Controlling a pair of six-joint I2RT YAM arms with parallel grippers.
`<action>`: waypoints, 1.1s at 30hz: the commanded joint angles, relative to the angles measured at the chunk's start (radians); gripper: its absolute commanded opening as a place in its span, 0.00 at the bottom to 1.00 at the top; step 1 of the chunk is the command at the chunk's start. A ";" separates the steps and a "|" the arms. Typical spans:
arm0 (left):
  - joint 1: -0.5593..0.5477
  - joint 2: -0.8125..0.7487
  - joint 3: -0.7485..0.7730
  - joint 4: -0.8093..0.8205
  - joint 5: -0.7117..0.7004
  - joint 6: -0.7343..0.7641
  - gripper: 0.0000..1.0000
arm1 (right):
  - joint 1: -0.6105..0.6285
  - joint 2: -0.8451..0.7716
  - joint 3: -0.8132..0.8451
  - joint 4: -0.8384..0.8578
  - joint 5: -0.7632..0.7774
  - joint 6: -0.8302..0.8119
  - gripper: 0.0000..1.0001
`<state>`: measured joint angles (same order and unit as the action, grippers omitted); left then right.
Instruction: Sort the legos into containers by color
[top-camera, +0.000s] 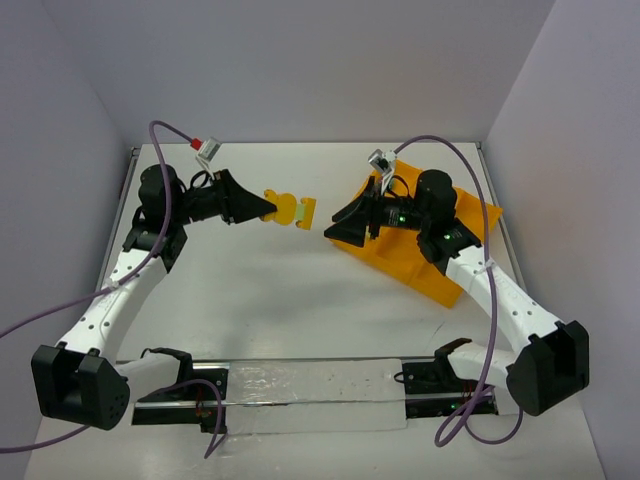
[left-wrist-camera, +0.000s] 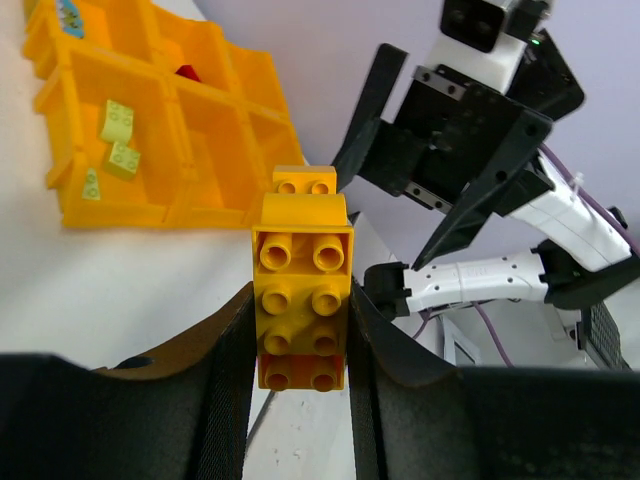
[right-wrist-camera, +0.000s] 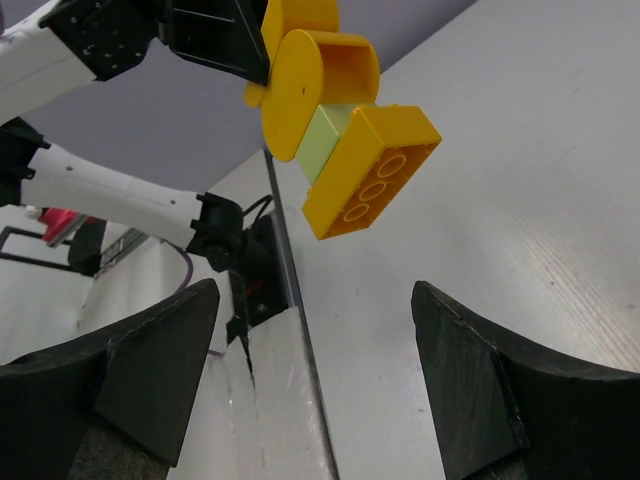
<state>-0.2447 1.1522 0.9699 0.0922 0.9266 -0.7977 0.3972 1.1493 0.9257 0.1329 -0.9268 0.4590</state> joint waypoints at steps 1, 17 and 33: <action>0.007 -0.027 0.002 0.138 0.084 -0.046 0.00 | 0.024 0.049 0.019 0.175 -0.110 0.085 0.86; 0.007 -0.045 -0.016 0.158 0.108 -0.057 0.00 | 0.075 0.194 0.101 0.367 -0.124 0.225 0.78; 0.007 -0.055 -0.025 0.141 0.110 -0.037 0.00 | 0.078 0.235 0.089 0.479 -0.123 0.299 0.00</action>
<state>-0.2382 1.1140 0.9447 0.1956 1.0264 -0.8485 0.4614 1.3937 0.9966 0.5250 -1.0451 0.7562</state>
